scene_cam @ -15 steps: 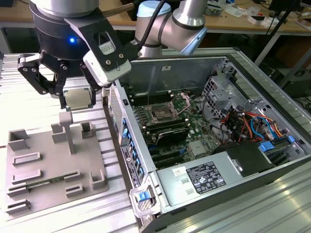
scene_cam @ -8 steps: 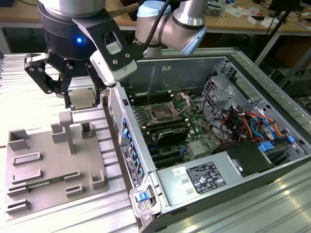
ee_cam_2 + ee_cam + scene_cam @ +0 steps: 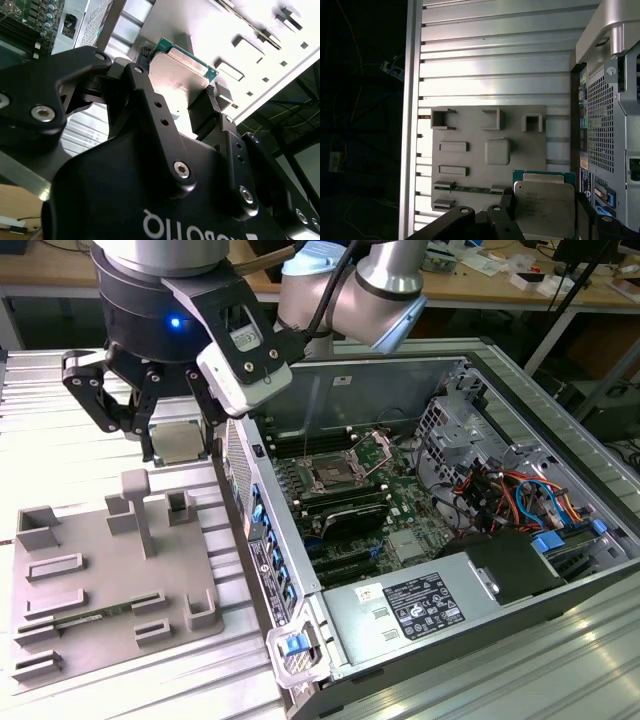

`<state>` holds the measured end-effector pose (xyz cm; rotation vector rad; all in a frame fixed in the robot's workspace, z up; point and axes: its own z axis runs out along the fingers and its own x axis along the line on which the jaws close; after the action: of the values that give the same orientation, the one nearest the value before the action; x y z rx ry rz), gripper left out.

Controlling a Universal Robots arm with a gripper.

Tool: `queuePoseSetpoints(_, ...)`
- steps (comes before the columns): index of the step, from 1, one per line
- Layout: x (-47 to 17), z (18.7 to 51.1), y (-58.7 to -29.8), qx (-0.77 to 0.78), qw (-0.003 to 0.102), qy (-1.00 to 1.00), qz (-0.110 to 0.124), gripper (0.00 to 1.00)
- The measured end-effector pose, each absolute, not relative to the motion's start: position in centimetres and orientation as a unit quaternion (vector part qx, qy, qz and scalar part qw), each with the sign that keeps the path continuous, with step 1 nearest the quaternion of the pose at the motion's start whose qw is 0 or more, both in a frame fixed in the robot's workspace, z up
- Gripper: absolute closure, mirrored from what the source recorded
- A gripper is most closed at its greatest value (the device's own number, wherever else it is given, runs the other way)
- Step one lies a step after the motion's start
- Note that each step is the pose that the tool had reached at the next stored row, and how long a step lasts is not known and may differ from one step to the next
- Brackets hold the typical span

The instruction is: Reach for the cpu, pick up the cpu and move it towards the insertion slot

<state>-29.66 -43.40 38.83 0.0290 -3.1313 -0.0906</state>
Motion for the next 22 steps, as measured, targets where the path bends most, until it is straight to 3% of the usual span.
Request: queuePoseSetpoints(22, -28.4, 38.8, -43.4, 0.009, 0.004, -1.0, -0.029, 0.45)
